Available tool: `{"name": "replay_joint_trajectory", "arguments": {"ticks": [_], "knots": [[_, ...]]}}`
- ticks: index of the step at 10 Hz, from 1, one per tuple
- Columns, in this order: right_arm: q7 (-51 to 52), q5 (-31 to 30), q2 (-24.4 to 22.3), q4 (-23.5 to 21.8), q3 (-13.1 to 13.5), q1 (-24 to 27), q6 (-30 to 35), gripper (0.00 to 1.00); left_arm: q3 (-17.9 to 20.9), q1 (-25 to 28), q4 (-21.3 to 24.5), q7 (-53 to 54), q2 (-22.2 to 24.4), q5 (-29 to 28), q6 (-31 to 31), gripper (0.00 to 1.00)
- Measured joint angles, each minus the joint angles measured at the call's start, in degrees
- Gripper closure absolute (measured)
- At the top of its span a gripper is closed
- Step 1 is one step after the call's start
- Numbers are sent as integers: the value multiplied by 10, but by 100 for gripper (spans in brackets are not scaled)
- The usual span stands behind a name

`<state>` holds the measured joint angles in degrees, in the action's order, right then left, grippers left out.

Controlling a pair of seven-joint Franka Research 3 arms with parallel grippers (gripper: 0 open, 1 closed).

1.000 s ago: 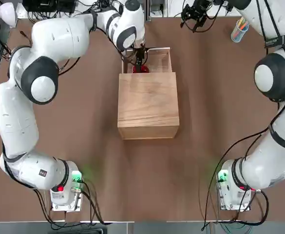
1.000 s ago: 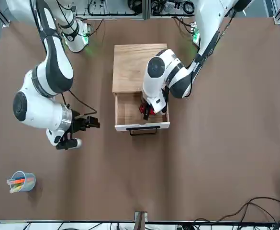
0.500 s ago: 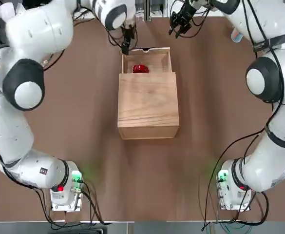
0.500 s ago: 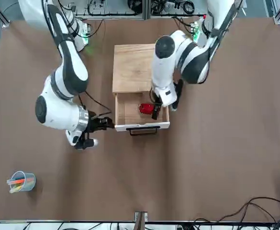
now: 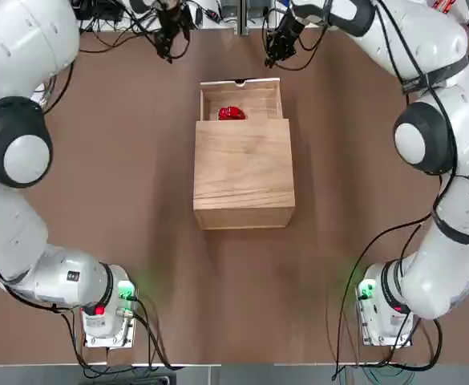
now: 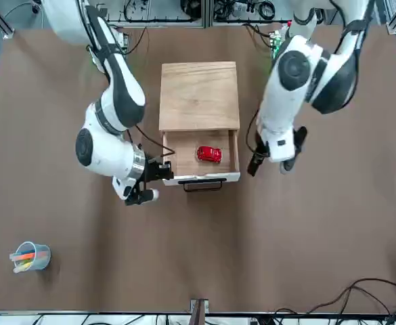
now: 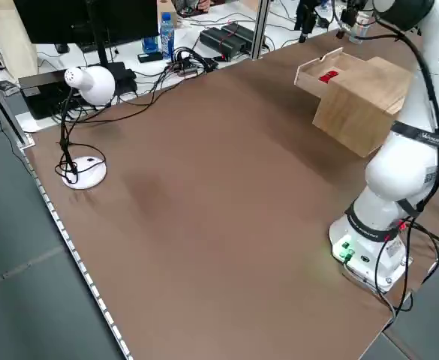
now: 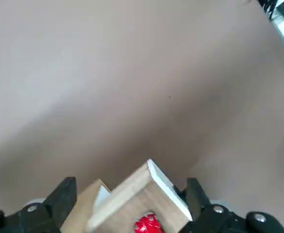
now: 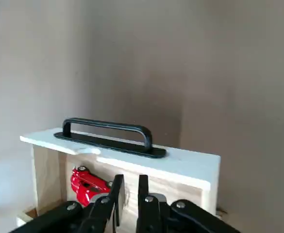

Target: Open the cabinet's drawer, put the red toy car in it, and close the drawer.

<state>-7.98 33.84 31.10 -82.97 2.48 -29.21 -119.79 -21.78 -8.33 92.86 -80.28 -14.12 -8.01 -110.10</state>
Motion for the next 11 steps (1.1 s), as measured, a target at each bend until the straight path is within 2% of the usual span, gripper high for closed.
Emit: {"name": "replay_joint_trajectory", "arguments": {"ticks": [1,4,6,9,11], "knots": [[-10,0,6,0,0,-9,-18,94,22,0,17,58,26,13,1,0],[-16,0,16,3,2,-12,-66,96,109,1,78,252,114,72,5,0],[-17,0,31,4,2,-12,-107,96,160,9,109,385,162,87,33,0],[-17,0,45,7,2,-12,-123,96,171,49,112,621,186,89,65,0],[-16,0,48,8,1,-15,-123,96,186,56,82,692,180,89,81,0]]}}
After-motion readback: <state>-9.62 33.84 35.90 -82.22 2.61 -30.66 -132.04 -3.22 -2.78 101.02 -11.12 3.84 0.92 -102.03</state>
